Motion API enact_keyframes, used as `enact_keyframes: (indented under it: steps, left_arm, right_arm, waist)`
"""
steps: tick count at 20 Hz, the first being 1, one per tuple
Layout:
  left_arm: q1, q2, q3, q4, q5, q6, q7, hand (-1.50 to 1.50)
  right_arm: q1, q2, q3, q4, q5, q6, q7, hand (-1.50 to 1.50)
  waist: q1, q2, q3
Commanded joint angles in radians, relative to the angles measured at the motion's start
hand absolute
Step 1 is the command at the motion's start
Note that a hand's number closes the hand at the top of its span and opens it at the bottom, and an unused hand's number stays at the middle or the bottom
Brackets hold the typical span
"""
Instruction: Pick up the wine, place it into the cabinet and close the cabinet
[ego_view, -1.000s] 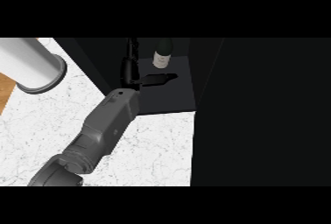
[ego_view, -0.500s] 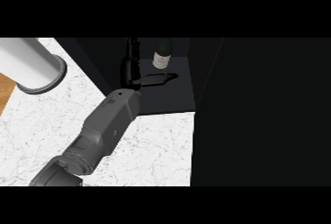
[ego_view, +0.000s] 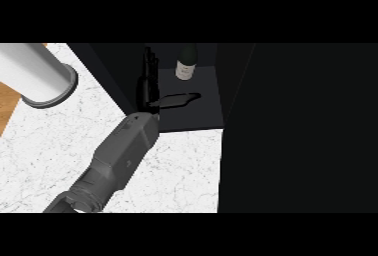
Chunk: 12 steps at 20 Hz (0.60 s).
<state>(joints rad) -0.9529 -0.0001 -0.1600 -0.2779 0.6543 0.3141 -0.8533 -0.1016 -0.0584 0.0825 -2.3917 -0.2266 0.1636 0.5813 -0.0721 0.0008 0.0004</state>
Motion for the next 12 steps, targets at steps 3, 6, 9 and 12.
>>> enact_keyframes:
  steps: [3,6,9,12]
  left_arm:
    - [0.191,0.000,-0.239,-0.239,0.131,0.097,0.026,-1.50]
    - [0.285,0.000,-0.350,-0.420,0.150,0.200,0.067,-1.50]
    - [0.341,0.000,-0.465,-0.554,0.182,0.326,0.053,-1.50]
    - [0.424,0.000,-0.528,-0.668,0.159,0.391,0.045,-1.50]
  right_arm:
    - [0.012,-0.022,-0.044,-0.082,-0.034,-0.018,0.048,-1.50]
    - [0.042,0.008,0.015,-0.099,0.043,-0.038,0.027,-1.50]
    - [0.082,-0.007,0.002,-0.138,0.021,-0.034,0.039,-1.50]
    - [0.103,-0.024,-0.046,-0.125,-0.023,-0.008,-0.004,-1.50]
  waist:
    - [0.026,-0.006,-0.001]
    - [0.055,-0.009,0.000]
    - [0.050,-0.009,0.000]
    - [0.061,-0.007,0.000]
